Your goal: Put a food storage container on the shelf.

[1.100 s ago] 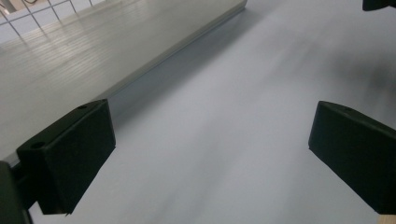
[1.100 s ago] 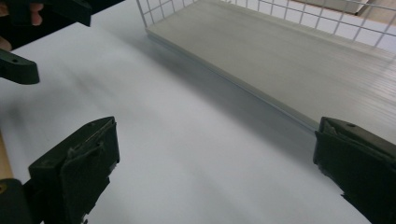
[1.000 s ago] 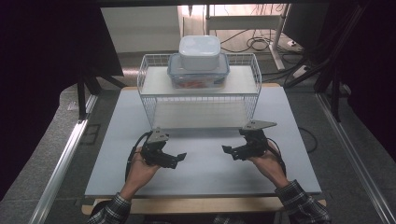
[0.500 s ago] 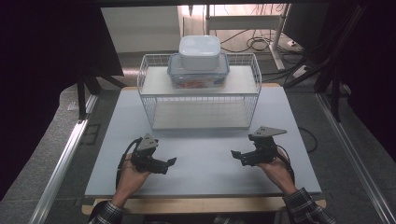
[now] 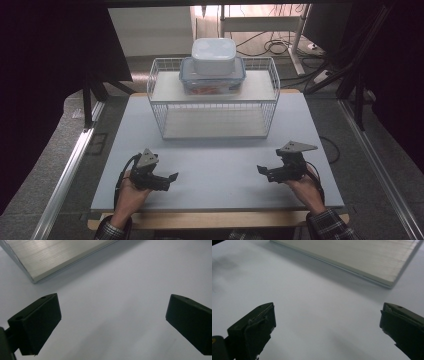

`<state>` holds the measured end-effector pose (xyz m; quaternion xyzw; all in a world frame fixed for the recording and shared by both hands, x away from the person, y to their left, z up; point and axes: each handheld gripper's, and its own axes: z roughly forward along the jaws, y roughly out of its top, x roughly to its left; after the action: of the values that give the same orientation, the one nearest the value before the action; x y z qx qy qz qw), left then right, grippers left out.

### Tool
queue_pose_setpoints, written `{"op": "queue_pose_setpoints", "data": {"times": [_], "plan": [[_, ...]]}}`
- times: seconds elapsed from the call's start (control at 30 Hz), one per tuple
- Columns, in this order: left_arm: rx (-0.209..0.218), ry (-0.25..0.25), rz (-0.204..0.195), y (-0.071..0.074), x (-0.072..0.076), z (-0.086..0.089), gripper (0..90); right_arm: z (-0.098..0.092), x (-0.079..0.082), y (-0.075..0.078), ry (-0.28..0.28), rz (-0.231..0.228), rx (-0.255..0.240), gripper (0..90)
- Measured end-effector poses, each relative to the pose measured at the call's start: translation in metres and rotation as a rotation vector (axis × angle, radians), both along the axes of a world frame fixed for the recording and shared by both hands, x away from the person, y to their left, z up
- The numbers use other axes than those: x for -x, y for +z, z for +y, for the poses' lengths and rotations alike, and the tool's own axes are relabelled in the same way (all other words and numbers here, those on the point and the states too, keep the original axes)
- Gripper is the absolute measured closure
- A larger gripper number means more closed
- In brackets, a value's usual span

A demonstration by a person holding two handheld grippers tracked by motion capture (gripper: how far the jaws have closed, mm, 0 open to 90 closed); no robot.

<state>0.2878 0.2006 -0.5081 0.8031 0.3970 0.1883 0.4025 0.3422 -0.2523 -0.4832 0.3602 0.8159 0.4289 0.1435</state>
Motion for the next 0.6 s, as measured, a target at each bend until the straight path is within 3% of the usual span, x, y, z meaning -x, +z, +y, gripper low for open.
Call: {"op": "queue_pose_setpoints", "data": {"times": [0.27, 0.43, 0.6], "plan": [[-0.015, 0.021, 0.011, -0.009, 0.006, 0.011, 0.0, -0.019, 0.004, -0.006, -0.045, 0.009, -0.006, 0.6], [-0.046, 0.037, 0.013, -0.015, 0.005, 0.016, 0.0, -0.027, 0.005, -0.013, -0.065, 0.008, 0.028, 0.6], [-0.035, 0.032, 0.048, -0.023, 0.001, 0.018, 0.0, -0.035, 0.003, -0.019, -0.081, 0.03, 0.028, 0.6]]}}
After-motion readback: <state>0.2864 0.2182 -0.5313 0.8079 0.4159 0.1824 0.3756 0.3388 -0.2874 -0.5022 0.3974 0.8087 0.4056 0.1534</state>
